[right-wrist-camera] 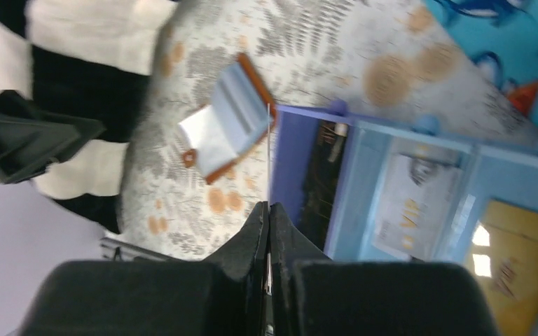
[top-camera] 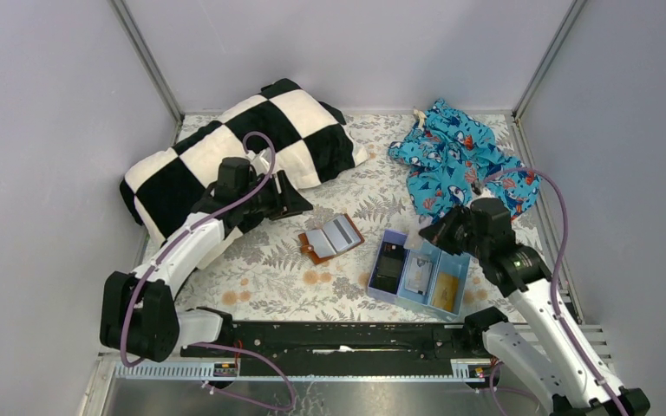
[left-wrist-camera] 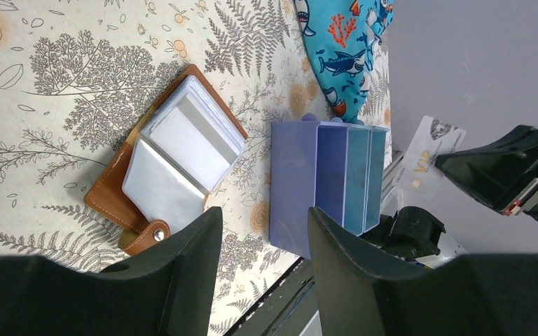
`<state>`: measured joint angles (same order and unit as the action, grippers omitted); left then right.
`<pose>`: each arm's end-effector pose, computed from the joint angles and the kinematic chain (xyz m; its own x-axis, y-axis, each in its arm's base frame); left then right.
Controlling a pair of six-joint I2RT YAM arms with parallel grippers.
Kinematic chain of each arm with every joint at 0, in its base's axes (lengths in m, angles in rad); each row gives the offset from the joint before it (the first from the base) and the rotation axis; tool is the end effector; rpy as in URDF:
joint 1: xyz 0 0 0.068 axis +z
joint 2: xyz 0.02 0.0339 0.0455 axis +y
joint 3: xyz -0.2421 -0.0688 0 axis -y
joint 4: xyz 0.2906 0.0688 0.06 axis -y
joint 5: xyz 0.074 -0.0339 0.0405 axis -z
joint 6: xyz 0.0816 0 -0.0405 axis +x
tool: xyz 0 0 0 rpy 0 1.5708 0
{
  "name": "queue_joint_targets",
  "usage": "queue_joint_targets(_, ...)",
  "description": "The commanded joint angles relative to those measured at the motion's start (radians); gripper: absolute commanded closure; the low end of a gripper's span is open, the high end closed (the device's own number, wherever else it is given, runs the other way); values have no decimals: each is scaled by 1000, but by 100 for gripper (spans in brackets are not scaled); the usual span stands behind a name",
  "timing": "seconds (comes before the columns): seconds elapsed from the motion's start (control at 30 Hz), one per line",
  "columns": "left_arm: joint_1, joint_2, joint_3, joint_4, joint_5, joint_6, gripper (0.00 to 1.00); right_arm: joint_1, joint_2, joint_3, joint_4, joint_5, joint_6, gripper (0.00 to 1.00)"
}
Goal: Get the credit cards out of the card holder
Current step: Place the credit card in the storage box.
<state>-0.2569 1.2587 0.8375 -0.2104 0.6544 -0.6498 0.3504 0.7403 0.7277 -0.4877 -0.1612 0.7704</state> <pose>0.3234 -0.1363 0.1979 -0.8641 -0.2693 -0.4252 0.1933 0.6024 -0.7745 0.2474 0.1044 0.2590 -0.6514 0.4938 -0.5761 -0.0243 0.7453 0.6663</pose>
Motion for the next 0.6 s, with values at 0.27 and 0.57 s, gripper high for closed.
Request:
queue_joint_targets(0.27,4,51,-21,82,22,-4,46,-4,28,-105,-204,69,-86,100)
queue_joint_targets(0.57,4,69,-34,108,34,-14,46,-4,72,-203,-64,-7,-63,100)
